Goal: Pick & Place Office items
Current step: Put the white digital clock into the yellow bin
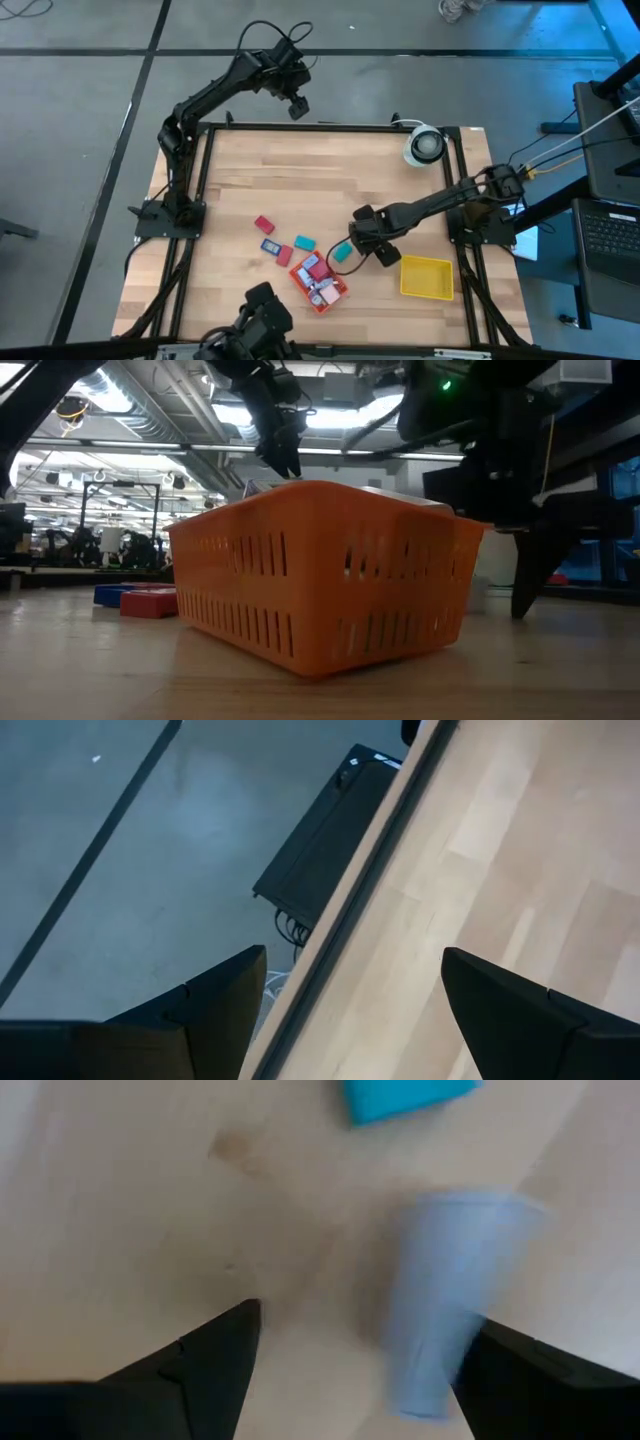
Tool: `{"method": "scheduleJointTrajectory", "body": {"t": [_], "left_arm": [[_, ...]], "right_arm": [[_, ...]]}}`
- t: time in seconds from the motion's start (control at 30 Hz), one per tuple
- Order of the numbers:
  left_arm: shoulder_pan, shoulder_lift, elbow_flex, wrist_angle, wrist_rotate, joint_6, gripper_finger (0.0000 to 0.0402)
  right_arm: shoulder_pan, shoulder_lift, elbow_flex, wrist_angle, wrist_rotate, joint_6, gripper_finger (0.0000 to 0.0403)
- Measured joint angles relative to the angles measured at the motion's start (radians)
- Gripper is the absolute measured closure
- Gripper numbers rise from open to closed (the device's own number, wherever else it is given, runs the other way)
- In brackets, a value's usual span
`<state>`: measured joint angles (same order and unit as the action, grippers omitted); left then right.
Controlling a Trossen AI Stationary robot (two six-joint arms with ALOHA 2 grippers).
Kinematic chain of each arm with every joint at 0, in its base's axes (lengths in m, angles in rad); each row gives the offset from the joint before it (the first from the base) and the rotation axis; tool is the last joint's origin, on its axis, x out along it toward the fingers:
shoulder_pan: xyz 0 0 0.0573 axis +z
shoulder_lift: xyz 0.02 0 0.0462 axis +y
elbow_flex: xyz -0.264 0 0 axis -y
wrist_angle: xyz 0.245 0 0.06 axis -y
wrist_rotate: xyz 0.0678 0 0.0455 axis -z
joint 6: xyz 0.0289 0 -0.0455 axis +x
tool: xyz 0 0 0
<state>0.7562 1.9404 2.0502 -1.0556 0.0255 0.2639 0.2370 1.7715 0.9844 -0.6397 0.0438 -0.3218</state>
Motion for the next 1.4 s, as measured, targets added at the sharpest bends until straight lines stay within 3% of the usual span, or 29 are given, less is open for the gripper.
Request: {"method": "scheduleJointTrajectory", "body": {"t": [0.43, 0.63, 0.77, 1.23, 1.4], "left_arm": [[0.001, 0.0, 0.0, 0.004, 0.049, 0.007, 0.0103], [0.001, 0.0, 0.0, 0.003, 0.076, 0.001, 0.0103], [0.001, 0.0, 0.0, -0.006, 0.11, 0.001, 0.0103], [0.001, 0.0, 0.0, -0.054, 0.133, 0.053, 0.0103], [0.001, 0.0, 0.0, -0.056, 0.144, 0.048, 0.0103]], "right_arm": [[-0.059, -0.002, -0.003, 0.016, -0.05, 0.03, 0.0105], [-0.083, -0.003, 0.016, 0.026, -0.231, 0.318, 0.0105], [-0.077, -0.017, 0.03, 0.025, -0.289, 0.431, 0.0105], [-0.079, -0.017, 0.044, 0.097, -0.241, 0.916, 0.0105], [-0.079, -0.018, 0.044, 0.131, -0.228, 1.169, 0.0105]]}}
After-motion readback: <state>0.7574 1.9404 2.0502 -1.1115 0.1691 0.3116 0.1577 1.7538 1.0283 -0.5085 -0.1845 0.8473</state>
